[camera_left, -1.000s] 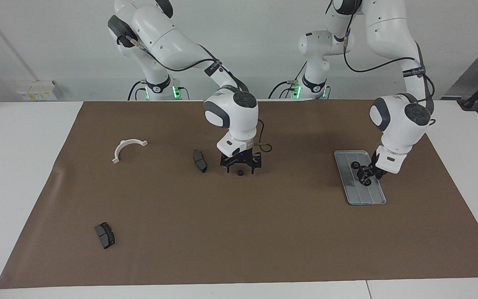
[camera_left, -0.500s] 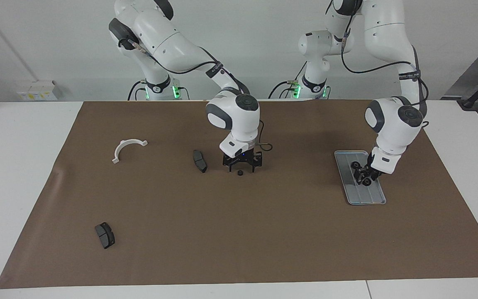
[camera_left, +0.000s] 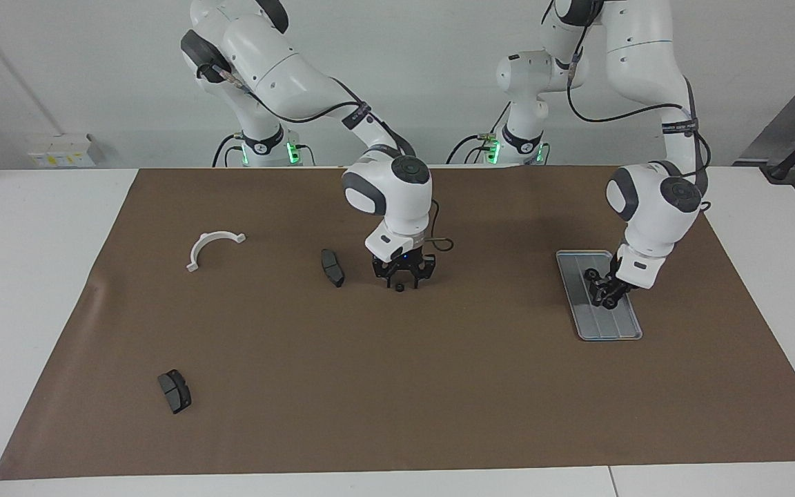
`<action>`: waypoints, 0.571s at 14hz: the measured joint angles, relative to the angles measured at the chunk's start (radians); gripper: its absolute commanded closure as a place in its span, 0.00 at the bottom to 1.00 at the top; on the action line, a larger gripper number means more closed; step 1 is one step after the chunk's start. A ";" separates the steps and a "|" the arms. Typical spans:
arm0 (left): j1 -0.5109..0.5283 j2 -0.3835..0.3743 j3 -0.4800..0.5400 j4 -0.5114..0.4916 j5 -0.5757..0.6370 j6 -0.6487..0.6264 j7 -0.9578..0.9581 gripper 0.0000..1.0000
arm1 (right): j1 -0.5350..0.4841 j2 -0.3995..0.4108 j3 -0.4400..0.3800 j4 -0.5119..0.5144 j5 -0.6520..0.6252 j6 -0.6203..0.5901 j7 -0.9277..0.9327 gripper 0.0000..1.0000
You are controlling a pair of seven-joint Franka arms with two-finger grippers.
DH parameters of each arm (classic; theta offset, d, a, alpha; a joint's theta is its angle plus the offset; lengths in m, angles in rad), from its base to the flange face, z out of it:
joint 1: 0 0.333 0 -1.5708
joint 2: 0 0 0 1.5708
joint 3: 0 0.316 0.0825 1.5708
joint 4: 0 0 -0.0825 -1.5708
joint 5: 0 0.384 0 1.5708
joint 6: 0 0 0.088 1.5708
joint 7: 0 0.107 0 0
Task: Place bearing gear from tray to pile
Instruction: 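Grasp the mid-table gear with the right gripper while the left gripper grasps another, then place the gear near the dark bracket with the right gripper while the left carries another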
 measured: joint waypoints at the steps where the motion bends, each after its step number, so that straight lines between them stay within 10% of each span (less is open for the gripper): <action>1: 0.000 0.000 0.000 0.000 0.000 0.000 0.000 0.72 | 0.000 0.000 0.000 0.000 0.000 0.000 0.000 0.65; 4: 0.000 -0.002 -0.002 0.000 0.000 0.001 0.000 0.88 | 0.000 -0.001 0.000 0.001 0.000 0.001 0.000 1.00; 8: 0.000 -0.001 -0.002 0.002 0.000 0.002 0.000 1.00 | -0.001 -0.003 0.000 0.005 0.000 0.026 0.001 1.00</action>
